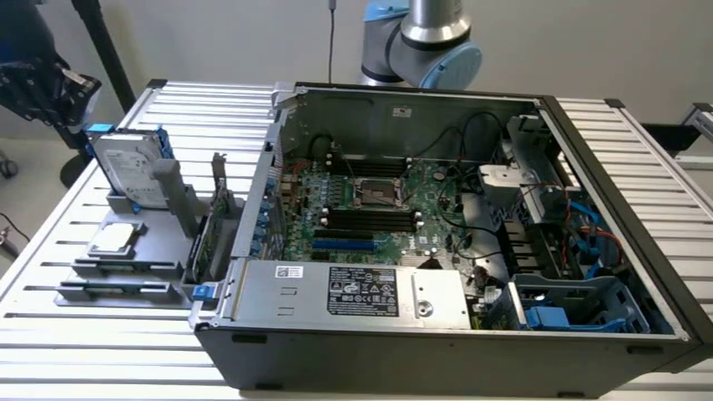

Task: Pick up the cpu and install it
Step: 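Reach for the cpu, then pick up the cpu and move it towards the insertion slot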

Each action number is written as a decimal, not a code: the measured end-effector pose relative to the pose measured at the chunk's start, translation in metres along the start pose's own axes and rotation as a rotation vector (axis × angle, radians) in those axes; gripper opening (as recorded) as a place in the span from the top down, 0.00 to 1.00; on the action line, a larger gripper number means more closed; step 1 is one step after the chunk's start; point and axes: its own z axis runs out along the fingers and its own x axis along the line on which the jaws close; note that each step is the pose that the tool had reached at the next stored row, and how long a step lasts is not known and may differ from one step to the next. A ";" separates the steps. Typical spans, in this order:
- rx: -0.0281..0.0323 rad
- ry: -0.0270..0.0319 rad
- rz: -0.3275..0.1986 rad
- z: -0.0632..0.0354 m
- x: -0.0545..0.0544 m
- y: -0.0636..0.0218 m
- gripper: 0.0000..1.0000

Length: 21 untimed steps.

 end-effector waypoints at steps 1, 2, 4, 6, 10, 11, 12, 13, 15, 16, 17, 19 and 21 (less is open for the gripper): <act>0.0000 0.0001 0.000 0.0000 0.000 0.0000 0.89; 0.0000 0.0000 0.000 0.0000 0.000 0.0000 0.89; 0.0000 0.0000 0.000 0.0000 0.000 0.0000 0.89; 0.0000 0.0000 0.000 0.0000 0.000 0.0000 0.89; 0.0000 0.0000 0.000 0.0000 0.000 0.0000 0.82; 0.0000 0.0000 0.000 0.0000 0.000 0.0000 0.76; 0.0000 0.0000 0.000 0.0000 0.000 0.0000 0.76; 0.0000 -0.0001 0.000 0.0000 0.000 0.0000 0.70; 0.0000 0.0000 0.000 0.0000 0.000 0.0000 0.58; 0.0000 0.0000 0.000 0.0000 0.000 0.0000 0.58; 0.0000 0.0000 0.000 0.0006 0.000 0.0000 0.53; 0.0000 0.0000 0.000 0.0042 0.000 -0.0004 0.46; 0.0000 0.0000 0.000 0.0078 0.000 -0.0013 0.46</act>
